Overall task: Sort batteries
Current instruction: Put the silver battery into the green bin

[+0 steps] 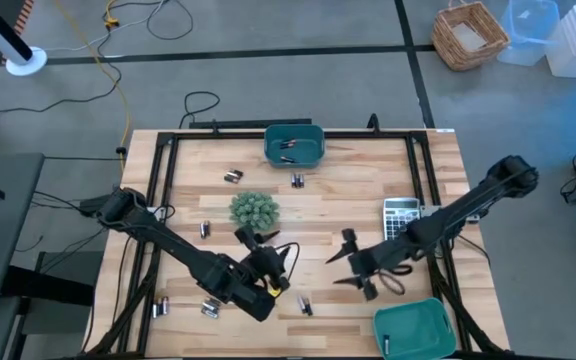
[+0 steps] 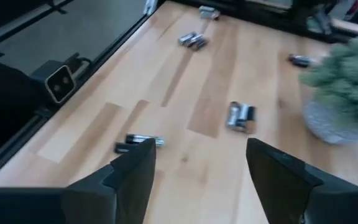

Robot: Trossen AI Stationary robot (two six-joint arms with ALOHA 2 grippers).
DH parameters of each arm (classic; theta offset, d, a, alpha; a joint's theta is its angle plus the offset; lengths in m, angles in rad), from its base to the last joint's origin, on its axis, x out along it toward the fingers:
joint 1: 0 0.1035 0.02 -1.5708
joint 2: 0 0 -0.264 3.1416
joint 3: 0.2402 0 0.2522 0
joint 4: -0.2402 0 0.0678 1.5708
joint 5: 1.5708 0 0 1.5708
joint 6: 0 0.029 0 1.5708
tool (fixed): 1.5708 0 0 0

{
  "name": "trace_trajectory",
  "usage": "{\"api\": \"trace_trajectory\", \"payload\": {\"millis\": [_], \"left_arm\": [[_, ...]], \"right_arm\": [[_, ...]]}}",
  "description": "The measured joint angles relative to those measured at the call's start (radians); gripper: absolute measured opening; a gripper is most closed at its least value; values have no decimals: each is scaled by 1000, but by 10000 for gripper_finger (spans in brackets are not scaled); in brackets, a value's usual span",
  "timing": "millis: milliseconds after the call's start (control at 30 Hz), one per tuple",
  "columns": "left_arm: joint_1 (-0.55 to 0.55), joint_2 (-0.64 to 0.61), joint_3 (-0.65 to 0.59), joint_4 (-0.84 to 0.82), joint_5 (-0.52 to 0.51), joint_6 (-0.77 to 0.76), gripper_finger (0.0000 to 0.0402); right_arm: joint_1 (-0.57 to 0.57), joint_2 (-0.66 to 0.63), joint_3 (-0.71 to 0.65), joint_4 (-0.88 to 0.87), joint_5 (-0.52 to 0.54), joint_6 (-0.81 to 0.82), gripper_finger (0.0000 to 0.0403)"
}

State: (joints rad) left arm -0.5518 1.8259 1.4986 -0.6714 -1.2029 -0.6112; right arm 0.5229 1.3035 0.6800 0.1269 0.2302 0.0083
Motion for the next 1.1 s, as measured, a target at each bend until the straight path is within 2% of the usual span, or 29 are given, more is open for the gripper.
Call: {"api": "trace_trajectory", "payload": {"millis": [233, 433, 800, 1100], "left_arm": [[0, -62, 0, -70, -38, -15, 99], [-26, -86, 0, -207, -119, -121, 9], [-64, -92, -1, -463, -144, -405, 1], [-141, -92, -1, -493, -163, -452, 0]], "right_arm": [[20, 221, 179, -44, -3, 0, 287], [20, 385, 321, -145, -25, 12, 288], [17, 618, 552, -350, -91, 30, 288], [4, 700, 666, -416, -130, 79, 288]]}}
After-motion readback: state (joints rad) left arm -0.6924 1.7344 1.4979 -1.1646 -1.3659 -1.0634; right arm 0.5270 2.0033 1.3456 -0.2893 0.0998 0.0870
